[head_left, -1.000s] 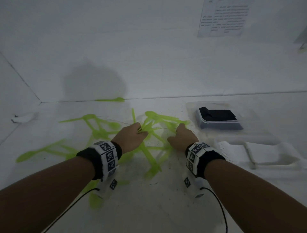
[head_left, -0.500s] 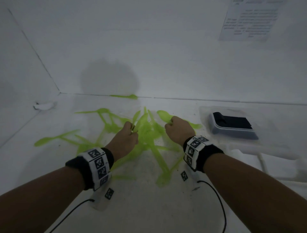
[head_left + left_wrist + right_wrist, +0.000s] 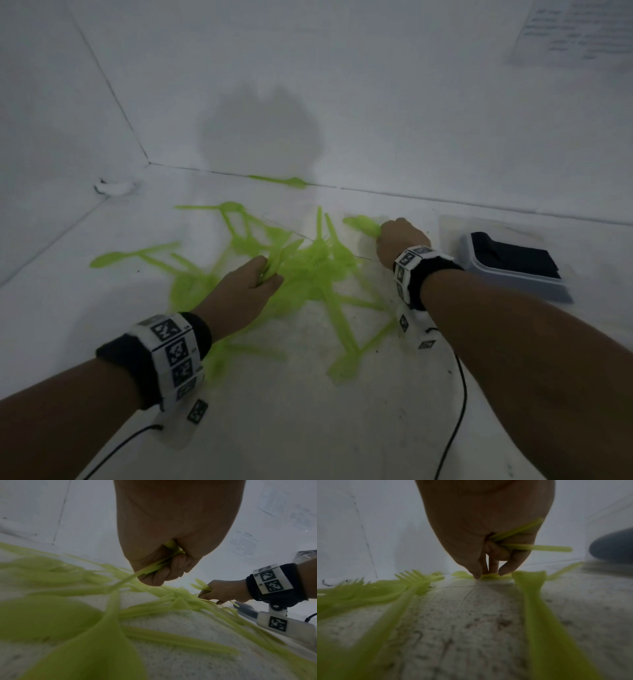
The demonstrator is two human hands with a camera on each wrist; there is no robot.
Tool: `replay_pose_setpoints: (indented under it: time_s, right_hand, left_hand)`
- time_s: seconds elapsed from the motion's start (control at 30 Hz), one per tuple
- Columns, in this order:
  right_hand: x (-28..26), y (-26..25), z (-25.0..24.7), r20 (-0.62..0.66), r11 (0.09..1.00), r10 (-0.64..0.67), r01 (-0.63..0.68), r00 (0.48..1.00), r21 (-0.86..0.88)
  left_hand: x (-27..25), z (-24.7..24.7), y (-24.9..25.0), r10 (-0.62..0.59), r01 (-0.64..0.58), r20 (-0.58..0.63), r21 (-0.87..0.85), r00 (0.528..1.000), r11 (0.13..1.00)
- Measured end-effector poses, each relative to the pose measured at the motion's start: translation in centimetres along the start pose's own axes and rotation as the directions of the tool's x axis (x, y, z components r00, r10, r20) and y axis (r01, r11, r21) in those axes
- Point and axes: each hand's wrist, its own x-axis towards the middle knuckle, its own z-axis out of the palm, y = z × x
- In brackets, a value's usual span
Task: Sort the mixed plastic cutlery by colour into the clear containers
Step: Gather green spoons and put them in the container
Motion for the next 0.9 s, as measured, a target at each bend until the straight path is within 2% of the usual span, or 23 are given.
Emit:
replay_pose_setpoints:
  time_s: [0.13,0.23,0.47,0.63,0.73,0.8,0.9]
  right_hand:
    - [0.6,-0.5,-0.3,-0.006,1.000,-0.023,0.023,1.000,0.008]
    - [0.8,-0.6,-0.7,0.045,0.997,-0.039,0.036,0.998,0.068]
    - [-0.4,-2.3,-0.7,0.124,0.987,-0.154,0.145,0.980,0.073]
    - [-1.5,-4.4,-1.1,0.092,0.973,-0.187,0.171,0.978,0.152]
    - [-3.1,-6.3,-1.5,0.021,0.943,-0.198,0.184,0.980,0.279]
    - [-4.5,-7.9,-1.5,-0.041,0.911,-0.213,0.214,0.976,0.353]
    - [-6.7,-10.7,-1.4,-0.038,0.889,-0.276,0.270,0.960,0.370]
  left_hand:
    - [-0.4,-0.2,-0.7,-0.011,0.011,-0.019,0.000,1.000,1.000]
    - [-0.3,-0.4,-0.6,-0.010,0.010,-0.032,-0.002,0.999,1.000]
    - [-0.9,-0.9,0.4,0.017,-0.018,-0.055,-0.003,0.998,1.000]
    - [-2.4,-1.7,0.0,-0.020,0.018,-0.099,-0.015,0.995,1.000]
    - [-4.1,-2.5,-0.7,-0.061,0.064,-0.119,0.017,0.991,0.998]
    - [-5.1,-2.9,-1.6,-0.094,0.090,-0.142,-0.030,0.985,0.995]
    - [-6.6,-3.9,-3.2,-0.120,0.108,-0.177,-0.074,0.977,0.991]
